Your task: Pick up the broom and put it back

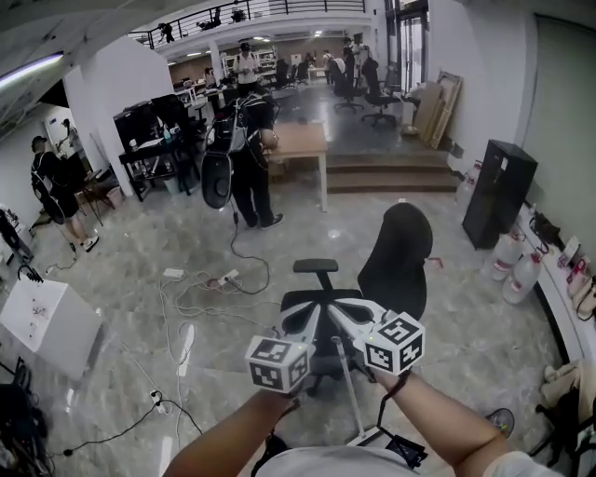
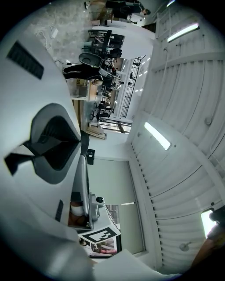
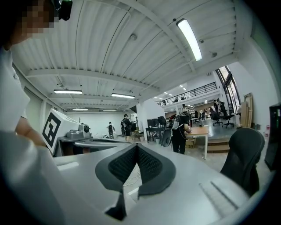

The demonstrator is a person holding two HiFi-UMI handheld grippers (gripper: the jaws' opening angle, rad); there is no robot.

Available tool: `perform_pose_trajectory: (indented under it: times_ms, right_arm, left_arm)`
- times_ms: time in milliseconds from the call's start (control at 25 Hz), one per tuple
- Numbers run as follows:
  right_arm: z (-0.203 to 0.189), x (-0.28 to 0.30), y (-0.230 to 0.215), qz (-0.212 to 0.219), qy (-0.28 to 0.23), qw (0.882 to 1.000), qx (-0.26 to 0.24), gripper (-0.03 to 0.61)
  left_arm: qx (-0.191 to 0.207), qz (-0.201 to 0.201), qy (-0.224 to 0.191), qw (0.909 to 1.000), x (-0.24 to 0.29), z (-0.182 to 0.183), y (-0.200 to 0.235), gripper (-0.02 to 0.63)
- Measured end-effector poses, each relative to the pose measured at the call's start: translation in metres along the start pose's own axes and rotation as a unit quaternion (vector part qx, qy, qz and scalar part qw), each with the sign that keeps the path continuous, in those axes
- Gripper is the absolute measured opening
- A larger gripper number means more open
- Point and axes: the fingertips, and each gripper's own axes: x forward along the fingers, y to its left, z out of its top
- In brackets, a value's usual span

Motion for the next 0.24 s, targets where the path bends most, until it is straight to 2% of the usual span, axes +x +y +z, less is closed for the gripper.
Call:
perform_pose_trajectory:
  times_ms: [240]
  right_arm:
    - [-0.0003,0.0053,0.0003,-0.001,0.001,1.000,0.003,0.002]
  left_arm:
    - [-0.004,0.003,-0.002,1.0000,-0.0032,0.0003,0.0080,0.009]
